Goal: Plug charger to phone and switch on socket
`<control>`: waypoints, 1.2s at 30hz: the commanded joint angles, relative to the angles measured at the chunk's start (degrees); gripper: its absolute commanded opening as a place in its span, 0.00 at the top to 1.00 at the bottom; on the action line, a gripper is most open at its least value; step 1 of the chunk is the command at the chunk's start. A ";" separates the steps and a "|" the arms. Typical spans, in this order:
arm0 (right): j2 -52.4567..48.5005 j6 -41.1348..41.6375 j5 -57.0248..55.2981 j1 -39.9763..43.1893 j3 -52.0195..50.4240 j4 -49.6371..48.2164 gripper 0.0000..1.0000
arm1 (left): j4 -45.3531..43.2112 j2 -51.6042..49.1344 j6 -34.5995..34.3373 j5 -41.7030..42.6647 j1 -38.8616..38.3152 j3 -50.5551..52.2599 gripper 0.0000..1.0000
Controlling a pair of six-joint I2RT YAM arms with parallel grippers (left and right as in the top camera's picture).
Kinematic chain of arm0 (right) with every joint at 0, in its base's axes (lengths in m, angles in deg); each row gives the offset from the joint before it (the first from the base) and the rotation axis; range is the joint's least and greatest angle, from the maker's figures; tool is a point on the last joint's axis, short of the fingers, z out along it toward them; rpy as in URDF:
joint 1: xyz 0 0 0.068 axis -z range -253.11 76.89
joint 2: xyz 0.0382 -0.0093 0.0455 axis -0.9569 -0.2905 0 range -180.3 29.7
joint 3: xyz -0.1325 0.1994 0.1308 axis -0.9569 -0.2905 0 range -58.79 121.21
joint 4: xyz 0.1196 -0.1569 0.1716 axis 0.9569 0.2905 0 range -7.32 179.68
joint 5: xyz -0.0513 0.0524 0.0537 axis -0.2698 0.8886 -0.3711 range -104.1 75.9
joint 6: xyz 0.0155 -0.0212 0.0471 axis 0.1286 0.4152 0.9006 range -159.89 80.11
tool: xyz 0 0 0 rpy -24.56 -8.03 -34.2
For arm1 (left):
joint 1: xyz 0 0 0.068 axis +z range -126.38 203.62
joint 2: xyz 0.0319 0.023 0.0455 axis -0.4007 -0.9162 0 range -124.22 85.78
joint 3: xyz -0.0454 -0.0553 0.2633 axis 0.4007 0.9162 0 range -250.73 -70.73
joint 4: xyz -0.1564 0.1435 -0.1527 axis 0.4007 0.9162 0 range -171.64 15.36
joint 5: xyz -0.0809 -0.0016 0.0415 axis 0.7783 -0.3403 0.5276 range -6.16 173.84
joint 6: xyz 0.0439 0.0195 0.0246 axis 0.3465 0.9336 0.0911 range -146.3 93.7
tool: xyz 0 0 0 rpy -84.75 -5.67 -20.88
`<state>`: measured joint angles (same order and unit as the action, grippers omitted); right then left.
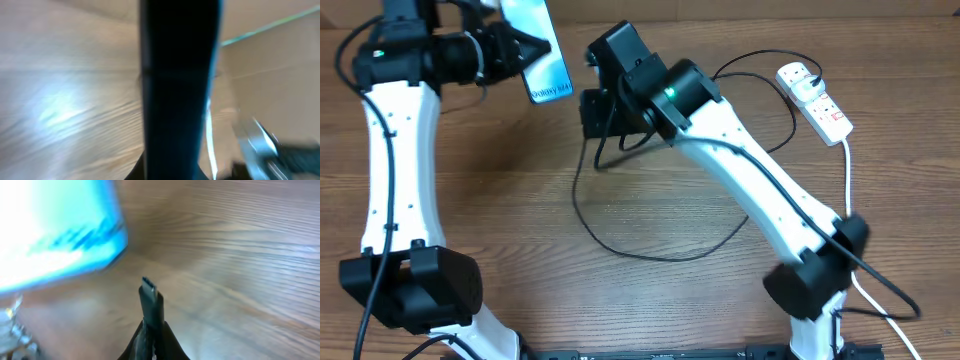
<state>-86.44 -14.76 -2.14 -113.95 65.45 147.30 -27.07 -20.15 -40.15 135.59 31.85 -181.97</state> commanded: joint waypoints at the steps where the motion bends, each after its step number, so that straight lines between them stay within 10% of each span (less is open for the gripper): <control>1: 1.88 -2.95 1.66 -1.95 0.46 0.50 0.96 | -2.23 0.17 -2.97 14.67 2.64 -0.57 0.96; 36: 6.78 -6.60 11.54 -3.76 0.46 -2.67 0.96 | 7.13 0.15 15.19 34.29 4.09 -0.57 0.96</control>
<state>-81.98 -20.47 7.63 -118.52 65.43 144.99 -19.91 -20.15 -27.12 166.03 36.37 -181.97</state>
